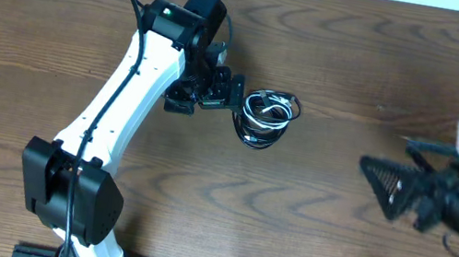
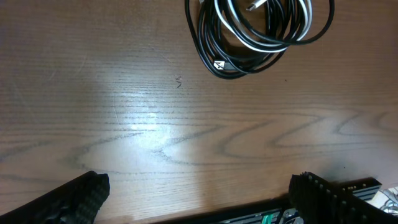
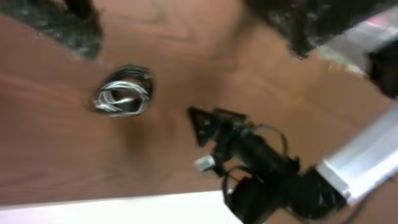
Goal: Untangle cables
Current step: 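Move the right gripper forward to the right side of the cable bundle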
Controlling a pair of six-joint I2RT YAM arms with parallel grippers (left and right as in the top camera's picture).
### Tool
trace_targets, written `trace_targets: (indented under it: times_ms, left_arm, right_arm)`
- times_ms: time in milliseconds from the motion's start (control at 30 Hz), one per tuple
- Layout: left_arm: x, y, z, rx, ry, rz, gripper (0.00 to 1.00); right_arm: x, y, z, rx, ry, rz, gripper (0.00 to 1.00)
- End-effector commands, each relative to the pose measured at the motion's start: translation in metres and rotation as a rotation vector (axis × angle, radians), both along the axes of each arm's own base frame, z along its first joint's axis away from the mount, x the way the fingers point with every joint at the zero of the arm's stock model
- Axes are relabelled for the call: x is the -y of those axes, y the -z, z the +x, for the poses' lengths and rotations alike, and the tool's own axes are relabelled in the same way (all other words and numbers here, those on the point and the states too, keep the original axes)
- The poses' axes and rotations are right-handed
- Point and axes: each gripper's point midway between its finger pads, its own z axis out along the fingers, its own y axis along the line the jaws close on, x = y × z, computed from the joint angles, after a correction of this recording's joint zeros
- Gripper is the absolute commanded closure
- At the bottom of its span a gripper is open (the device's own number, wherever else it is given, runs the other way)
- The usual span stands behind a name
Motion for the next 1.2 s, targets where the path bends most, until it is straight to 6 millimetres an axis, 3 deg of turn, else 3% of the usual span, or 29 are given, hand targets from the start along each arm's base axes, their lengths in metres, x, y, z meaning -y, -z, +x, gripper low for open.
trace_targets:
  times_ms: [0,33,100,133,167,333,467,700,833,933,1000,1067,1167]
  left_arm:
    - [-0.002,0.004,-0.001,-0.009,0.001,0.018,0.02]
    - [-0.004,0.004,0.0,-0.004,0.006,0.031,0.02]
    - [-0.015,0.007,0.002,0.013,-0.001,0.097,0.02]
    - [-0.02,0.008,0.004,0.021,-0.011,0.126,0.02]
    - [-0.024,0.009,0.005,0.026,-0.017,0.146,0.02]
    - [-0.03,0.009,0.011,0.026,-0.109,0.167,0.02]
    - [-0.035,0.009,0.014,0.024,-0.153,0.165,0.02]
    - [-0.035,0.009,0.014,0.023,-0.154,0.166,0.02]
    - [-0.035,0.009,0.014,0.023,-0.153,0.166,0.02]
    - [-0.035,0.009,0.014,0.023,-0.154,0.166,0.02]
    - [-0.035,0.009,0.014,0.023,-0.154,0.166,0.02]
    - [-0.035,0.009,0.014,0.023,-0.153,0.166,0.02]
    - [-0.035,0.009,0.014,0.023,-0.153,0.165,0.02]
  right_arm:
    - [-0.009,0.0,0.01,-0.093,-0.068,0.118,0.19]
    - [-0.002,0.016,0.023,-0.178,-0.008,0.102,0.25]
    - [0.008,0.047,0.035,-0.346,0.105,0.062,0.53]
    - [0.01,0.062,0.037,-0.414,0.138,0.021,0.62]
    - [0.012,0.076,0.039,-0.465,0.163,-0.028,0.63]
    - [0.005,0.123,0.054,-0.58,0.247,-0.252,0.42]
    - [-0.007,0.149,0.073,-0.612,0.263,-0.38,0.17]
    - [-0.03,0.192,0.115,-0.759,0.2,-0.388,0.01]
    - [-0.059,0.206,0.138,-0.784,0.135,-0.264,0.01]
    - [-0.068,0.22,0.153,-0.79,0.15,-0.247,0.02]
    - [-0.072,0.233,0.161,-0.817,0.181,-0.239,0.1]
    - [-0.075,0.244,0.168,-0.85,0.215,-0.221,0.26]
    - [-0.077,0.261,0.179,-0.886,0.257,-0.194,0.37]
